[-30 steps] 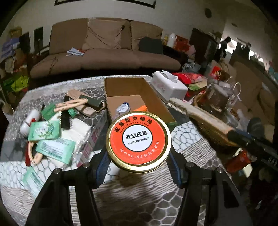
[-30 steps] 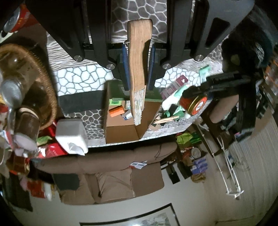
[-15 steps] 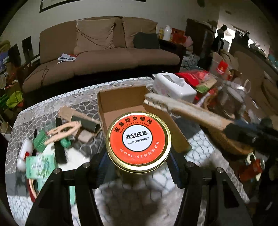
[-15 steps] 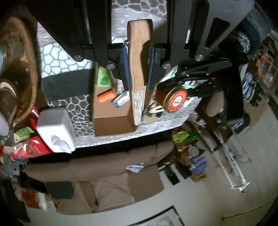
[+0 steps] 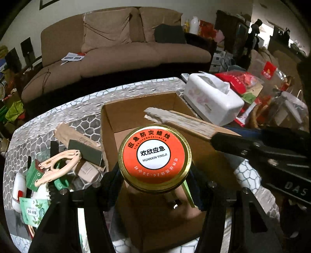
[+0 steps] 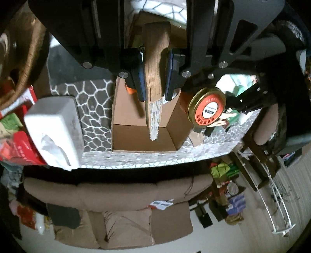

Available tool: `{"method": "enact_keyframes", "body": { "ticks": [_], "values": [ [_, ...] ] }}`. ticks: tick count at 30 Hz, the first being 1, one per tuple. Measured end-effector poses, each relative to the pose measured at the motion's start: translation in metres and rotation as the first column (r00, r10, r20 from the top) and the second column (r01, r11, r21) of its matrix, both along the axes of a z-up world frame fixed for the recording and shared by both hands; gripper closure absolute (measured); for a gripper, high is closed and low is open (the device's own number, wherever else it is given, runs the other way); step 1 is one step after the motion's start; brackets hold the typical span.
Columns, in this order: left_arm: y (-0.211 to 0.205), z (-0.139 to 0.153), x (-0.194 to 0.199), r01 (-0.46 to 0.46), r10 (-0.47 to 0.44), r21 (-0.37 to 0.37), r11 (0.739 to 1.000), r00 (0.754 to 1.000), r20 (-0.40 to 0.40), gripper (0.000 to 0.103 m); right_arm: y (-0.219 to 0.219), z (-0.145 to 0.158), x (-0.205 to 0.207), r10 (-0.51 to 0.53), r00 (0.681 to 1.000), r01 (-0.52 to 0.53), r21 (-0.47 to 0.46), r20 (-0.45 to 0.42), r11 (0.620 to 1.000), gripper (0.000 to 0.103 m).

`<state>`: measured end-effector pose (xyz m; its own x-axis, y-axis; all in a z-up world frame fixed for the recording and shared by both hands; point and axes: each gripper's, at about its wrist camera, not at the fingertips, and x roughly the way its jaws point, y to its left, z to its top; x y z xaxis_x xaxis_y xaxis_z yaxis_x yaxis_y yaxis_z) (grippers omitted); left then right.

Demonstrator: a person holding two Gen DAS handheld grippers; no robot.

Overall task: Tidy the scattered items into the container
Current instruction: 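Lower the tin and comb into the box and open both grippers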

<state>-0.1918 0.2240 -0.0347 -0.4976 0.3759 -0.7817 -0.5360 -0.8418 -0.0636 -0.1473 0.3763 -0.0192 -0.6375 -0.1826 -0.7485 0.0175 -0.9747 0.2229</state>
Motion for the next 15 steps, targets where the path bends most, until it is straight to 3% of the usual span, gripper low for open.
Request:
{"method": "enact_keyframes", "body": {
  "ticks": [15],
  "values": [
    [0.02,-0.041,-0.038,-0.02,0.034,-0.095,0.995,0.988,0.154,0.043,0.009,-0.057,-0.055,0.013,0.989,-0.013,-0.005,0.148,1.0,0.084]
  ]
}}
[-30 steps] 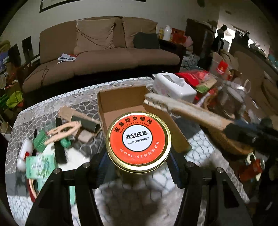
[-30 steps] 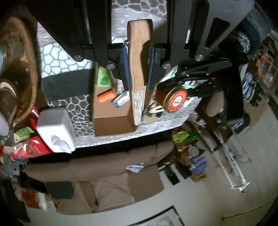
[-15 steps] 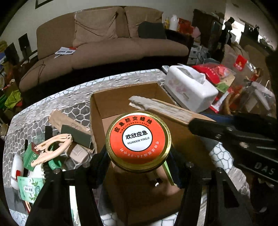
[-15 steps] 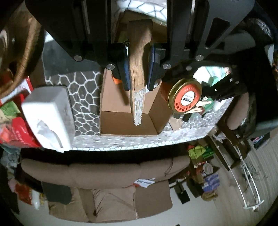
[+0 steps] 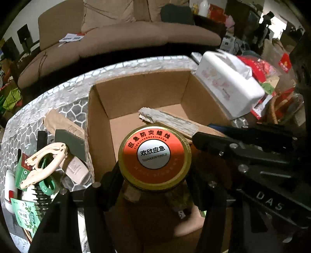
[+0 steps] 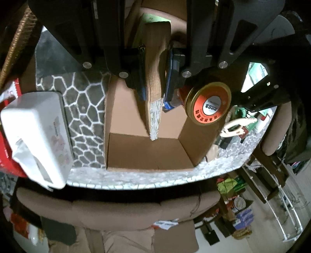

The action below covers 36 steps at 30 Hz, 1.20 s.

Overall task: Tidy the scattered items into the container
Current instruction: 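Lower the tin and comb into the box and open both grippers, then withdraw both grippers up and away from the box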

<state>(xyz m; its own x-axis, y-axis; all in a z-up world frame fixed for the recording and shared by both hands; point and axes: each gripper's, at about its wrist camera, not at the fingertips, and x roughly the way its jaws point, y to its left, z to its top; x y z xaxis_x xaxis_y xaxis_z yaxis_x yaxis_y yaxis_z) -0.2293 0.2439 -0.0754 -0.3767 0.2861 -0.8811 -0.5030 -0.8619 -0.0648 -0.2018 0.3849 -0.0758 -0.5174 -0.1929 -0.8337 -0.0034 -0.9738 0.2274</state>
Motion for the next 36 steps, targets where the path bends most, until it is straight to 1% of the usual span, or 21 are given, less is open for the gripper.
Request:
{"method": "enact_keyframes", "body": {
  "ticks": [2,4,8,10,13,17,19,22,24,25,27,29,31,33,36],
  "values": [
    [0.003,-0.005,-0.002,0.007,-0.006,-0.027,1.0,1.0,0.018,0.043,0.002,-0.006,-0.004,-0.005,1.0,0.005,0.001,0.019,1.0,0.084],
    [0.007,-0.008,-0.003,0.022,-0.021,-0.07,0.997,1.0,0.015,0.043,0.004,-0.01,-0.008,-0.006,0.999,0.006,-0.006,0.038,1.0,0.084],
    [0.008,-0.009,-0.005,0.039,-0.034,-0.09,0.995,0.998,0.055,0.043,0.002,-0.012,-0.014,-0.003,0.998,0.003,-0.004,0.064,1.0,0.084],
    [0.012,-0.01,0.0,0.071,-0.062,-0.105,0.992,0.994,0.087,0.043,0.003,-0.012,-0.015,-0.005,0.997,0.006,-0.014,0.072,1.0,0.084],
    [0.013,-0.012,0.008,0.105,-0.095,-0.087,0.991,0.989,0.112,0.043,0.008,-0.012,-0.012,-0.014,0.998,0.017,-0.048,0.058,0.999,0.084],
    [0.018,-0.016,0.014,0.135,-0.12,-0.144,0.98,0.987,0.107,0.043,0.009,-0.011,-0.008,-0.003,0.999,0.005,-0.066,0.04,0.998,0.084],
    [0.02,-0.017,0.016,0.149,-0.132,-0.158,0.976,0.985,0.109,0.042,0.008,-0.01,-0.007,0.016,0.999,-0.013,-0.067,0.039,0.998,0.079],
    [0.019,-0.016,0.019,0.162,-0.148,-0.154,0.975,0.984,0.097,0.041,0.006,-0.009,-0.005,0.021,0.999,-0.018,-0.066,0.046,0.998,0.079],
    [0.015,-0.016,0.022,0.149,-0.138,-0.154,0.977,0.987,0.078,0.041,0.007,-0.008,-0.001,0.013,0.999,-0.009,-0.074,0.048,0.997,0.078],
    [0.013,-0.013,0.023,0.14,-0.132,-0.147,0.979,0.989,0.062,0.04,0.008,-0.007,0.002,0.011,0.999,-0.008,-0.078,0.046,0.997,0.075],
    [0.008,-0.005,0.027,0.126,-0.124,-0.112,0.986,0.992,0.03,0.038,0.009,-0.005,0.01,0.011,0.999,-0.008,-0.087,0.037,0.996,0.073],
    [0.004,0.006,0.031,0.109,-0.11,-0.093,0.99,0.994,-0.005,0.028,0.01,0.0,0.02,0.01,1.0,-0.009,-0.084,0.021,0.996,0.073],
    [-0.001,0.018,0.036,0.102,-0.106,-0.08,0.992,0.993,-0.043,0.023,0.011,0.006,0.031,0.011,1.0,-0.011,-0.08,0.002,0.997,0.073],
    [-0.004,0.027,0.043,0.1,-0.105,-0.07,0.993,0.993,-0.063,0.022,0.011,0.012,0.04,0.01,1.0,-0.011,-0.076,-0.006,0.997,0.073],
    [-0.012,0.039,0.054,0.09,-0.095,-0.059,0.994,0.991,-0.096,0.02,0.007,0.025,0.054,0.01,1.0,-0.011,-0.044,-0.025,0.999,0.073]
  ]
}}
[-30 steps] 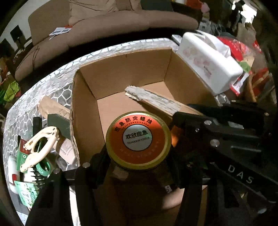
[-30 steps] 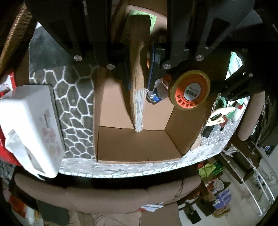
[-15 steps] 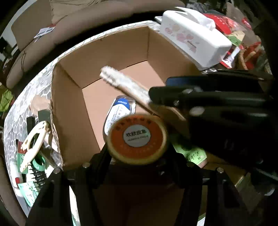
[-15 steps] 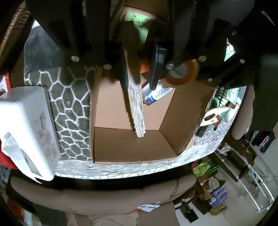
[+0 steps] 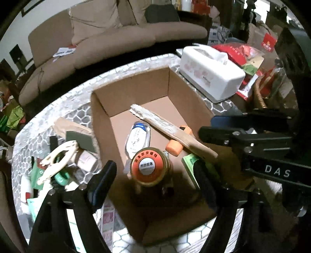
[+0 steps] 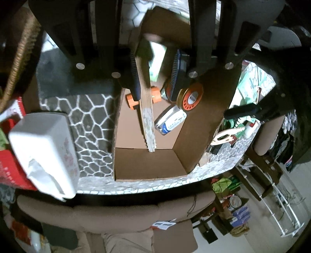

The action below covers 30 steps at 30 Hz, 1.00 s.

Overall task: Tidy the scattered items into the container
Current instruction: 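Withdraw both grippers up and away from the box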

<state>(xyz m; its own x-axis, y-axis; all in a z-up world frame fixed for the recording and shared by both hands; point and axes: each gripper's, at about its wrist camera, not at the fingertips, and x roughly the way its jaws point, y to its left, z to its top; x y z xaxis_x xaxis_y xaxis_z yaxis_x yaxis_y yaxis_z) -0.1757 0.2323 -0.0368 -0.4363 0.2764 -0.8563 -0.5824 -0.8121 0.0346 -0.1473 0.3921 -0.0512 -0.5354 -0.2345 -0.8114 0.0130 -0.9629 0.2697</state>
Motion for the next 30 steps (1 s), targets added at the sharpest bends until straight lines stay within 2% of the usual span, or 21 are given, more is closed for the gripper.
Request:
{"method": "enact_keyframes", "body": {
  "ticks": [9,18,23,28,30],
  "values": [
    [-0.03,0.029,0.037,-0.053,0.056,0.059,0.997,0.998,-0.042,0.018,-0.016,0.044,0.041,0.006,0.998,-0.004,0.031,-0.055,0.999,0.073],
    [-0.06,0.079,0.085,-0.09,0.112,0.149,0.985,0.983,-0.148,0.017,-0.046,0.085,0.084,0.021,0.995,-0.01,0.103,-0.099,0.995,0.073],
    [-0.081,0.101,0.111,-0.111,0.148,0.185,0.976,0.968,-0.203,0.001,-0.063,0.113,0.112,0.008,0.988,0.01,0.115,-0.155,0.993,0.073],
    [-0.104,0.118,0.138,-0.142,0.199,0.243,0.96,0.953,-0.228,0.0,-0.083,0.134,0.144,-0.011,0.971,0.03,0.073,-0.241,0.997,0.046],
    [-0.114,0.122,0.149,-0.153,0.219,0.266,0.952,0.946,-0.238,0.0,-0.091,0.139,0.154,-0.016,0.966,0.033,0.066,-0.257,0.997,0.039]
  ]
}}
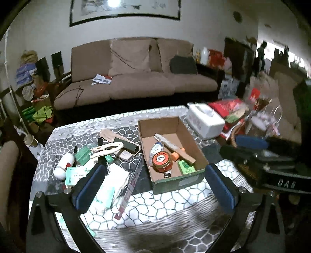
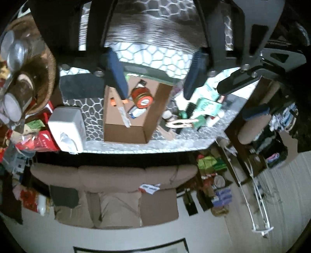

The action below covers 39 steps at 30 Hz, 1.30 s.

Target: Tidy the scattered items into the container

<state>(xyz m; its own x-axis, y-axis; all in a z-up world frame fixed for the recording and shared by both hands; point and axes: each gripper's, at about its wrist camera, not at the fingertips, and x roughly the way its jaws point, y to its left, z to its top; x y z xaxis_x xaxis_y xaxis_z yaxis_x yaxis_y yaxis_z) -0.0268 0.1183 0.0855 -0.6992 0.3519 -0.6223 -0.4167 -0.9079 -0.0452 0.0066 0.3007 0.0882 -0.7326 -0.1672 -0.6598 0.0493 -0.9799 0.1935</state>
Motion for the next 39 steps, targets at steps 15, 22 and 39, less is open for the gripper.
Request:
{"method": "enact_keyframes", "body": {
  "ticks": [15,22,39],
  "values": [
    [-0.078,-0.008,0.057,-0.127,0.127,-0.005,0.992,0.992,-0.006,0.0,-0.054,0.007,0.055,-0.005,0.999,0.012,0.136,-0.054,0.991,0.0],
    [-0.094,-0.022,0.075,-0.129,0.132,-0.061,0.99,0.99,0.046,0.0,-0.066,-0.025,0.062,-0.094,0.992,0.067,0.278,0.084,0.958,0.0],
    [-0.098,-0.018,0.083,-0.174,0.175,-0.09,0.981,0.985,-0.001,0.0,-0.084,-0.001,0.088,-0.139,0.99,0.128,0.266,0.022,0.956,0.0]
  ]
}}
